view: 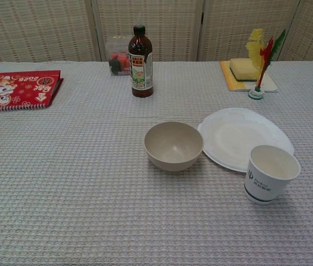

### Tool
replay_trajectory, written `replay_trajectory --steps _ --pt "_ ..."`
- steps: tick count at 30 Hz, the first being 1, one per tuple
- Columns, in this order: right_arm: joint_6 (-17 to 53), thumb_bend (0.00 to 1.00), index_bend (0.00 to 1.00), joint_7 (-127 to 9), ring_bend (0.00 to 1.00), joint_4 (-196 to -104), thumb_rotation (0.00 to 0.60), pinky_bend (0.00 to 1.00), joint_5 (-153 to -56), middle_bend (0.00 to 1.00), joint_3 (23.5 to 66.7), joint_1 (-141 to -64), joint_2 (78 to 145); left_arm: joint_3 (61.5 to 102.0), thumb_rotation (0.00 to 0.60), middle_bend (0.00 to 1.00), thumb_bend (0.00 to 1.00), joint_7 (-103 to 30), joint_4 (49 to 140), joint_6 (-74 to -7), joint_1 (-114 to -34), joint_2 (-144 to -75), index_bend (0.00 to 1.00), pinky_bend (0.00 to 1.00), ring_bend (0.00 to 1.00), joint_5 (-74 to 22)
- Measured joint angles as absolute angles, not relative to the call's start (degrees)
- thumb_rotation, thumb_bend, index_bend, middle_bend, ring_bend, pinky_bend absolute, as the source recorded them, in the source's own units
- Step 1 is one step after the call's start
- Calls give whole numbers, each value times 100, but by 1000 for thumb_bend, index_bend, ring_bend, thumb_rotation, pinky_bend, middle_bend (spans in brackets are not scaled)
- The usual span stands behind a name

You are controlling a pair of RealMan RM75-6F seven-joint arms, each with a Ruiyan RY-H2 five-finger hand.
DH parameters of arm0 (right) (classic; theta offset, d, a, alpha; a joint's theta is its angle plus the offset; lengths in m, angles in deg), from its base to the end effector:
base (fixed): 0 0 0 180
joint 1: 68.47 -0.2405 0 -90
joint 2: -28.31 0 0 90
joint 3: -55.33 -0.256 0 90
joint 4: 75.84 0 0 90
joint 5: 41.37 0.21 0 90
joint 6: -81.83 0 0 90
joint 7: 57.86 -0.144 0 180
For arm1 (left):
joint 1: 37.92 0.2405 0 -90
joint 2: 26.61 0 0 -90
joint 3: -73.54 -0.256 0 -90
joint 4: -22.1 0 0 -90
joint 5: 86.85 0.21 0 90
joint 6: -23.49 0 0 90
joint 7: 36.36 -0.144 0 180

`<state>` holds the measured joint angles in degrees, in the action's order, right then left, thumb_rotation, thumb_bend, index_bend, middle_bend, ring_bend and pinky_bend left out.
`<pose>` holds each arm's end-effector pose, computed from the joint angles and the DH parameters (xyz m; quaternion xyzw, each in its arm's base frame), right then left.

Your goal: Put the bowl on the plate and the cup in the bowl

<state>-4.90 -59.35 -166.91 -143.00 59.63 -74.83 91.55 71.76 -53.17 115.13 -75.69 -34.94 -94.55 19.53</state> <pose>-0.2859 -0.1567 0.1377 0.6942 -0.3464 0.4067 0.4823 -0.2683 0.1168 0.1429 -0.6520 -0.2419 -0.4130 0.5880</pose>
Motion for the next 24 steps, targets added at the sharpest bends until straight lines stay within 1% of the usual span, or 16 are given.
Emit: replay_trajectory --steps 9,15,19,24 --pt "-426 99 0 -5960 0 -16696 600 0 -14296 0 5971 -7500 9162 7173 600 0 314 -5306 11511 -7588 -3497 -9455 0 262 0 1962" --pt "-233 99 0 -6351 0 -16887 600 0 -14393 0 6061 -7631 9070 7176 600 0 314 -5278 11523 -7548 -3515 -9441 0 262 0 1924" --pt "5 88 0 -6514 0 -17256 600 0 -14473 0 6043 -7869 8930 7156 600 0 314 -5269 11518 -7604 -3495 -9433 0 262 0 1964" --pt "596 69 0 -6486 0 -18048 600 0 -14443 0 5874 -8345 8695 7173 600 0 314 -5222 11534 -7758 -3445 -9404 0 262 0 1987"
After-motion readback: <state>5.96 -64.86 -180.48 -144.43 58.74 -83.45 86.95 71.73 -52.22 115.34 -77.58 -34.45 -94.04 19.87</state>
